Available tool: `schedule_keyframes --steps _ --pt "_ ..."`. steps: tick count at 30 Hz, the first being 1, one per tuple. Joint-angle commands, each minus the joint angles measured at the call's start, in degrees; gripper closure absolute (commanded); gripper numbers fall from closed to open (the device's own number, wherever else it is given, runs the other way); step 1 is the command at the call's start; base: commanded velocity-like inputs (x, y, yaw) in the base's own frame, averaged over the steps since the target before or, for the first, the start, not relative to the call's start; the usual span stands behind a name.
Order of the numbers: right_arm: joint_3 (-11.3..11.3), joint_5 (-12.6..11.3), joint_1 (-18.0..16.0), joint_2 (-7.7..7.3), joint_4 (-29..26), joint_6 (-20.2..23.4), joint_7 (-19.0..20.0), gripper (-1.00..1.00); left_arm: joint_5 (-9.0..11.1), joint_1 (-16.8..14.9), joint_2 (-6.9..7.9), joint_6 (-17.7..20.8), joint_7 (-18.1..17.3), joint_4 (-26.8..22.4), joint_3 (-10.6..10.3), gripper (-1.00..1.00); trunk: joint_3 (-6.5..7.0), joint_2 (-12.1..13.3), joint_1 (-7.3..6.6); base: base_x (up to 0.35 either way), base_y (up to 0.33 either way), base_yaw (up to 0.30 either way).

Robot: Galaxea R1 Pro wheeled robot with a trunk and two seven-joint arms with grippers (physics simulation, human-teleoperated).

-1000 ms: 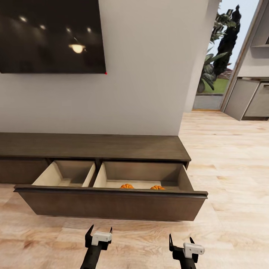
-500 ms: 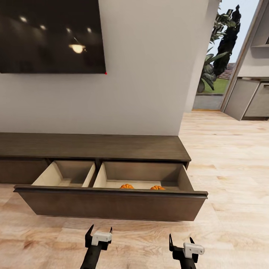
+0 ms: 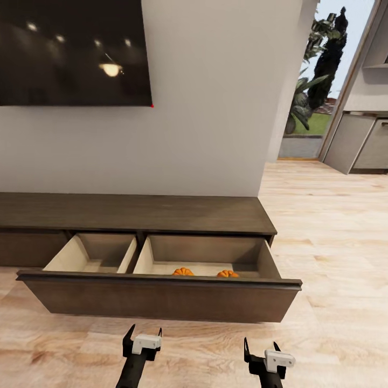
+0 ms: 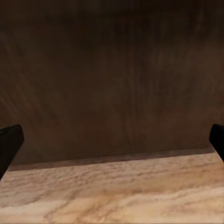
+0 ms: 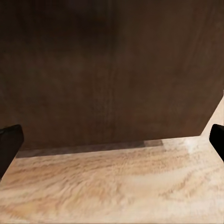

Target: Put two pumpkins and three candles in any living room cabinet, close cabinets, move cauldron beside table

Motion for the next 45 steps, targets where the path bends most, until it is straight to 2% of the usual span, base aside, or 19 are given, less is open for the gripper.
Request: schedule_keyframes --steps 1,19,45 --pt "0.48 -0.15 -0.05 -0.02 0.02 -0.16 -0.48 -1.0 0.41 -0.05 0.01 -0.19 0.27 0.04 -0.49 -1.0 -0.05 -0.02 0.01 0.209 0.0 0.0" --pt "0.48 -0.09 -0.05 -0.02 0.02 -0.16 -0.48 -1.0 0.41 -0.05 0.01 -0.19 0.24 0.04 -0.49 -1.0 -0.05 -0.02 0.01 0.191 -0.002 0.0" --pt "0.48 -0.06 -0.05 -0.02 0.02 -0.14 -0.48 -1.0 0.41 -0.05 0.01 -0.21 0.25 0.06 -0.49 -1.0 -0.05 -0.02 0.01 0.109 -0.005 0.0"
